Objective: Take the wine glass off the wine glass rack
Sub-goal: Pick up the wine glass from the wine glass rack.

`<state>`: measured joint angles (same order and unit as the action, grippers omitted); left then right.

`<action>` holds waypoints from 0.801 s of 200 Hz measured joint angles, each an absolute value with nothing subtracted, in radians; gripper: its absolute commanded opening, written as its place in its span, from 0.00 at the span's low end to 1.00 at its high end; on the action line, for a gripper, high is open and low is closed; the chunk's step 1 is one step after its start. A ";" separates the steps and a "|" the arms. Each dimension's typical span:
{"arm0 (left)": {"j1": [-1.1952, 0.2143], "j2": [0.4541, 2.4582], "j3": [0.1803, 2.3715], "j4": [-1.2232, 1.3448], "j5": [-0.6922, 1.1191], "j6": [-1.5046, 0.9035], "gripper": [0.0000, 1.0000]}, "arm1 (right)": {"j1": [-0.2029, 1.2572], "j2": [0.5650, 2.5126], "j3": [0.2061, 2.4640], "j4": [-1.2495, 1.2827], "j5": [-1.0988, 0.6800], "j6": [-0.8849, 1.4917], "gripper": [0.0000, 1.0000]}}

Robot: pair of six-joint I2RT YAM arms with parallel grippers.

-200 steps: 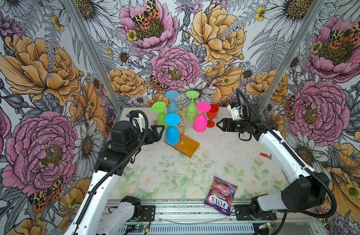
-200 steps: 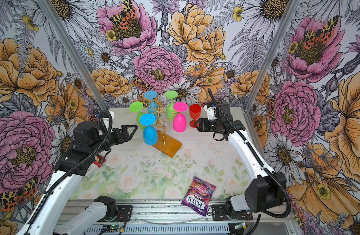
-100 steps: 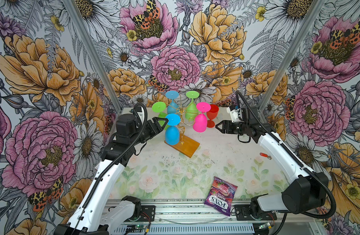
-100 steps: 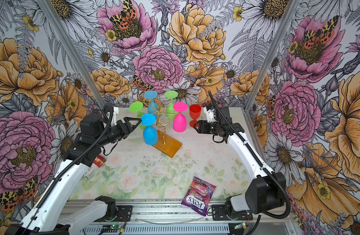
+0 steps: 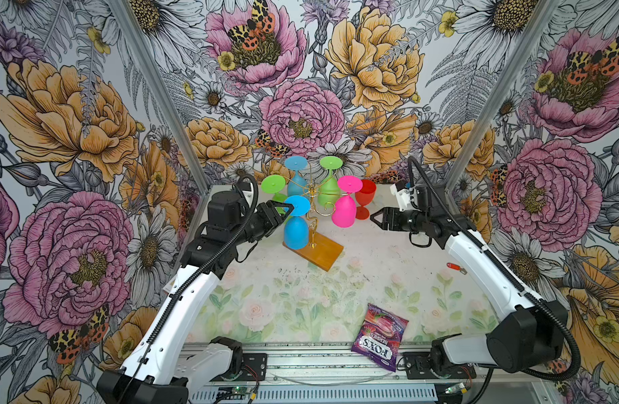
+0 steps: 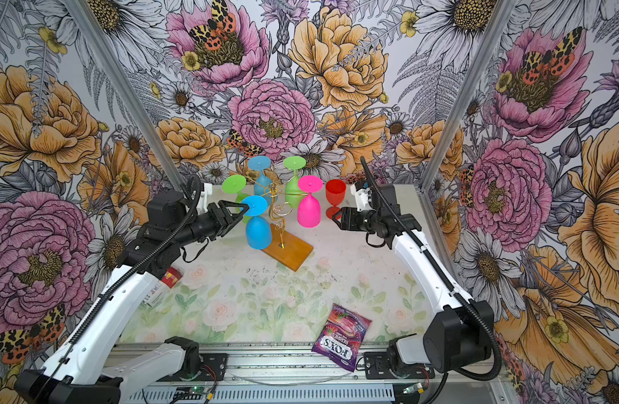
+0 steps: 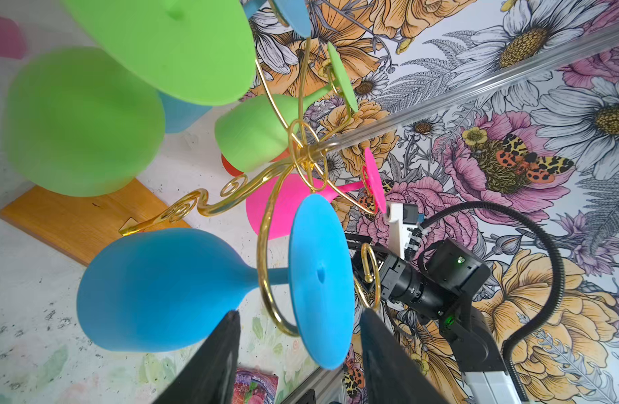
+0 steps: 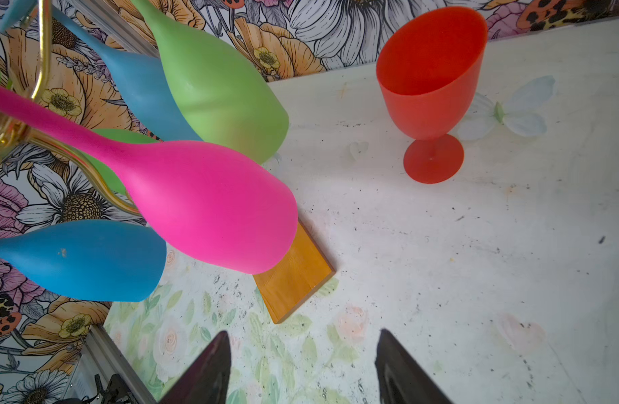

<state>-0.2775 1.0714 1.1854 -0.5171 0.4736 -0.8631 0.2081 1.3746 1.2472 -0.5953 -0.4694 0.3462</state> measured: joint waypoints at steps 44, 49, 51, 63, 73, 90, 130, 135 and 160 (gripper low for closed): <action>-0.278 1.071 1.185 -0.516 0.483 -0.871 0.41 | 0.208 1.373 1.231 -0.589 -0.476 0.352 0.66; -0.278 1.072 1.185 -0.516 0.484 -0.877 0.39 | 0.208 1.373 1.231 -0.589 -0.477 0.352 0.66; -0.278 1.072 1.185 -0.516 0.484 -0.873 0.39 | 0.208 1.373 1.230 -0.589 -0.477 0.352 0.66; -0.279 1.072 1.185 -0.516 0.487 -0.883 0.36 | 0.208 1.372 1.228 -0.585 -0.478 0.352 0.66; -0.280 1.072 1.185 -0.516 0.488 -0.884 0.34 | 0.208 1.371 1.225 -0.585 -0.480 0.352 0.66; -0.280 1.072 1.185 -0.516 0.490 -0.889 0.33 | 0.207 1.369 1.219 -0.583 -0.481 0.353 0.66; -0.280 1.072 1.185 -0.516 0.493 -0.896 0.27 | 0.205 1.369 1.217 -0.578 -0.485 0.360 0.66; -0.280 1.071 1.185 -0.516 0.493 -0.896 0.26 | 0.205 1.369 1.216 -0.577 -0.486 0.360 0.66; -0.280 1.072 1.185 -0.517 0.496 -0.907 0.22 | 0.204 1.369 1.213 -0.571 -0.488 0.360 0.66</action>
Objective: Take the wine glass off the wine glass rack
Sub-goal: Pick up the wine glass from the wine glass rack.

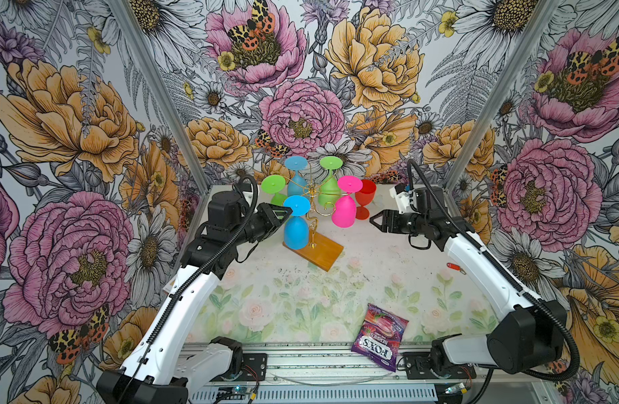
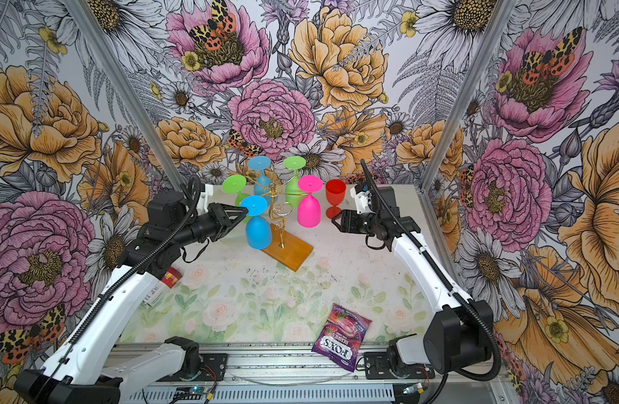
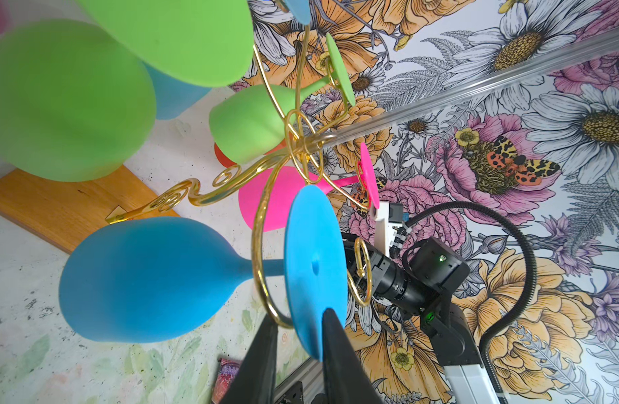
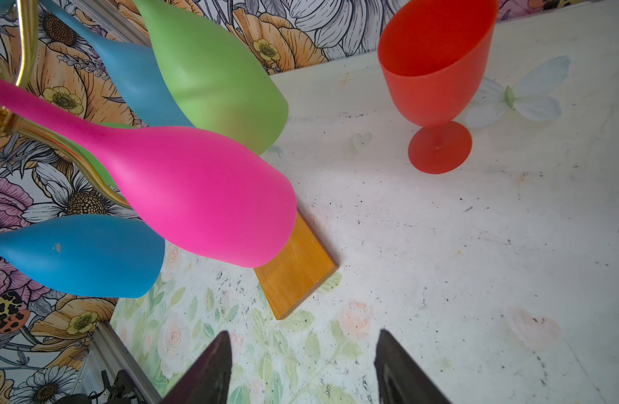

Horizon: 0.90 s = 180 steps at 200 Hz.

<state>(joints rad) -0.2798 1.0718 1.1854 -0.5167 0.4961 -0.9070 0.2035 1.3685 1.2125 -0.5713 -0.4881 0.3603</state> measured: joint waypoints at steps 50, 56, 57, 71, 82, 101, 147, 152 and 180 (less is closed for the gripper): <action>-0.279 1.072 1.184 -0.516 0.511 -0.928 0.22 | 0.203 1.369 1.209 -0.555 -0.494 0.374 0.66; -0.279 1.071 1.184 -0.515 0.516 -0.934 0.23 | 0.203 1.369 1.209 -0.555 -0.495 0.375 0.66; -0.279 1.071 1.184 -0.515 0.517 -0.935 0.23 | 0.203 1.369 1.209 -0.556 -0.495 0.375 0.66; -0.279 1.071 1.183 -0.511 0.525 -0.944 0.25 | 0.203 1.369 1.207 -0.555 -0.495 0.375 0.66; -0.279 1.071 1.182 -0.509 0.530 -0.947 0.28 | 0.203 1.369 1.207 -0.555 -0.495 0.375 0.66; -0.279 1.068 1.173 -0.495 0.538 -0.959 0.31 | 0.203 1.369 1.207 -0.554 -0.496 0.377 0.66; -0.279 1.060 1.167 -0.479 0.550 -0.974 0.30 | 0.203 1.369 1.206 -0.540 -0.503 0.378 0.66; -0.279 1.060 1.166 -0.477 0.552 -0.979 0.28 | 0.203 1.369 1.206 -0.540 -0.503 0.378 0.66; -0.282 1.060 1.153 -0.463 0.563 -0.997 0.25 | 0.202 1.369 1.202 -0.539 -0.503 0.378 0.66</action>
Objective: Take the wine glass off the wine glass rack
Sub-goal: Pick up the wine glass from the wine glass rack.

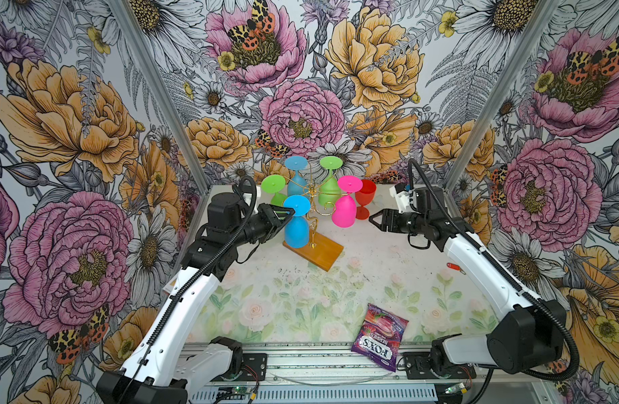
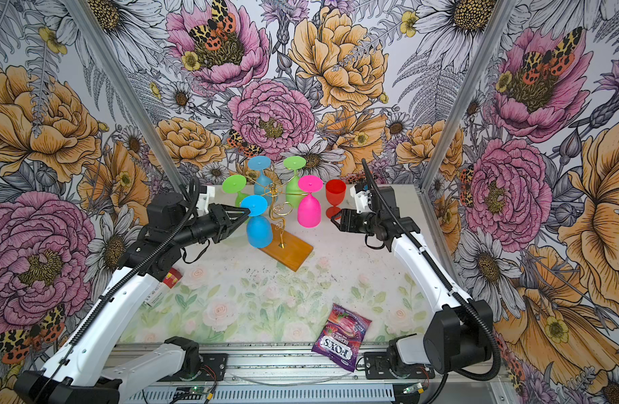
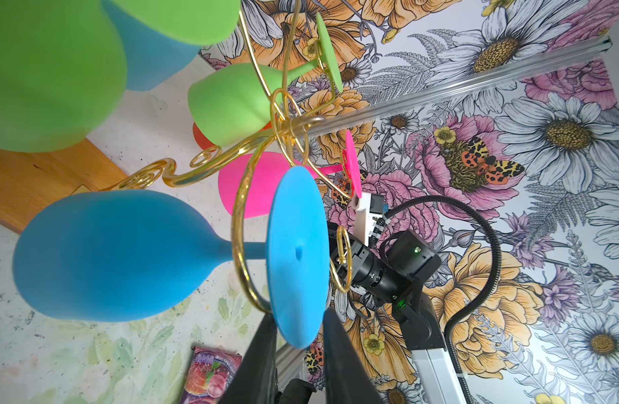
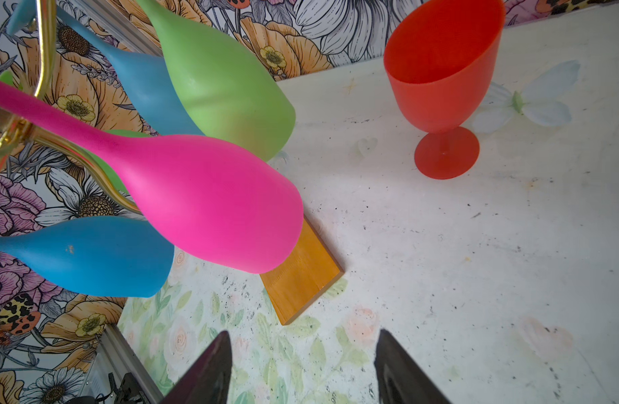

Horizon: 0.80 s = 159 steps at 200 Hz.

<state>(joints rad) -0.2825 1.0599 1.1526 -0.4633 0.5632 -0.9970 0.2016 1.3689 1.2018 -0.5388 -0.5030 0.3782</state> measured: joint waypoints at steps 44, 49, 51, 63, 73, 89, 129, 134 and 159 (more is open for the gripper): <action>-0.291 1.060 1.150 -0.440 0.571 -1.015 0.26 | 0.202 1.369 1.199 -0.537 -0.503 0.378 0.66; -0.292 1.060 1.150 -0.437 0.572 -1.016 0.26 | 0.202 1.369 1.199 -0.537 -0.503 0.378 0.66; -0.292 1.060 1.150 -0.436 0.572 -1.016 0.26 | 0.202 1.369 1.199 -0.537 -0.503 0.379 0.66; -0.292 1.060 1.150 -0.431 0.572 -1.021 0.26 | 0.202 1.369 1.199 -0.536 -0.505 0.379 0.66; -0.292 1.060 1.150 -0.427 0.572 -1.023 0.27 | 0.202 1.369 1.199 -0.536 -0.508 0.379 0.66; -0.292 1.060 1.150 -0.419 0.572 -1.023 0.27 | 0.202 1.369 1.199 -0.535 -0.511 0.379 0.66; -0.292 1.062 1.150 -0.413 0.572 -1.034 0.26 | 0.197 1.369 1.198 -0.532 -0.517 0.379 0.66; -0.292 1.063 1.150 -0.413 0.572 -1.036 0.26 | 0.197 1.369 1.198 -0.532 -0.518 0.379 0.66; -0.292 1.065 1.150 -0.413 0.570 -1.048 0.25 | 0.195 1.369 1.190 -0.528 -0.521 0.382 0.66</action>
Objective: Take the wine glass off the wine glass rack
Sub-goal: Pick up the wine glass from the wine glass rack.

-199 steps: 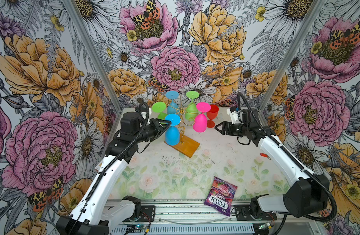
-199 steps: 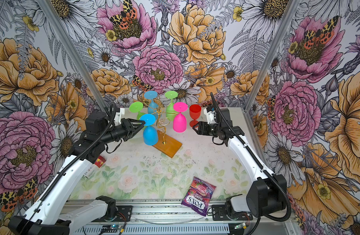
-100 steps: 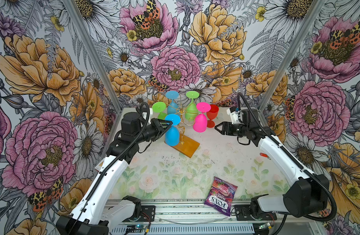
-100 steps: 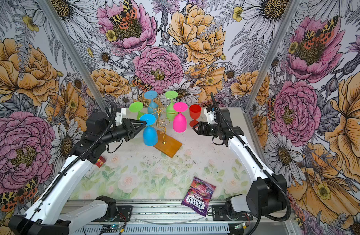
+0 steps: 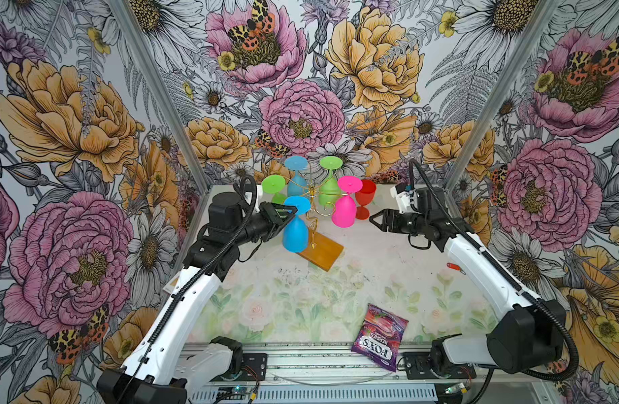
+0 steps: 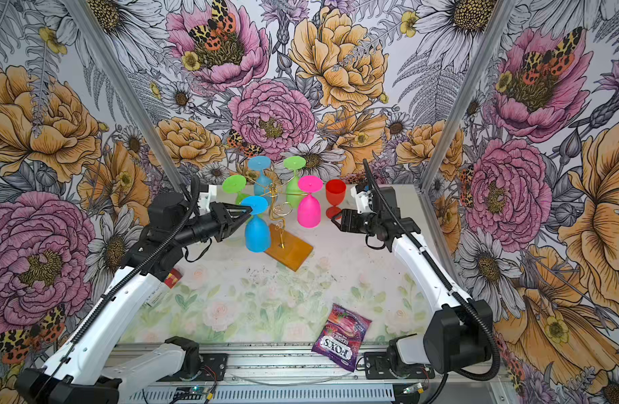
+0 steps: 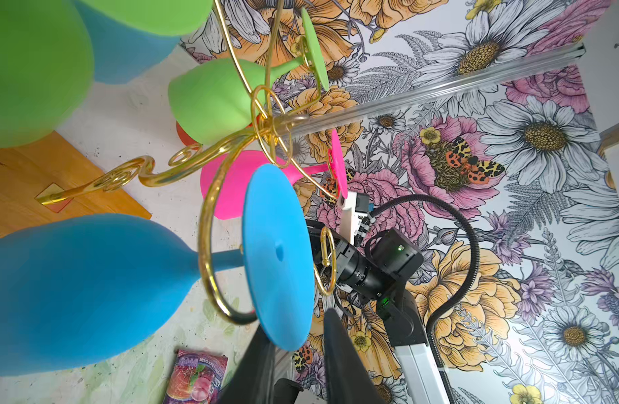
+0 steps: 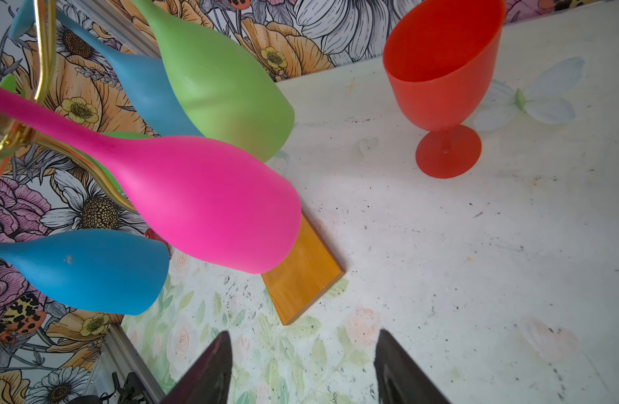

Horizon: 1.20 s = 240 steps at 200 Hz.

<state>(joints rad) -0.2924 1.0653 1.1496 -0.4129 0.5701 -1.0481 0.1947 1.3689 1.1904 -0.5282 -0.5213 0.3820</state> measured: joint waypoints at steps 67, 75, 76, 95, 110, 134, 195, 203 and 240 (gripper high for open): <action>-0.292 1.069 1.137 -0.401 0.569 -1.071 0.12 | 0.188 1.368 1.165 -0.517 -0.526 0.385 0.66; -0.292 1.069 1.137 -0.399 0.569 -1.073 0.10 | 0.188 1.367 1.164 -0.516 -0.526 0.385 0.66; -0.292 1.069 1.137 -0.399 0.569 -1.073 0.10 | 0.188 1.367 1.164 -0.515 -0.526 0.385 0.66; -0.292 1.069 1.134 -0.399 0.567 -1.075 0.08 | 0.188 1.355 1.155 -0.511 -0.529 0.385 0.66; -0.292 1.069 1.132 -0.400 0.566 -1.076 0.07 | 0.188 1.348 1.153 -0.510 -0.529 0.385 0.66; -0.292 1.065 1.126 -0.399 0.565 -1.076 0.05 | 0.188 1.344 1.153 -0.509 -0.529 0.386 0.66; -0.289 1.027 1.103 -0.399 0.561 -1.095 0.00 | 0.182 1.343 1.148 -0.493 -0.533 0.403 0.66; -0.285 1.016 1.097 -0.399 0.561 -1.102 0.00 | 0.182 1.343 1.148 -0.490 -0.533 0.404 0.66; -0.253 0.977 1.074 -0.399 0.561 -1.125 0.00 | 0.182 1.343 1.148 -0.484 -0.540 0.412 0.66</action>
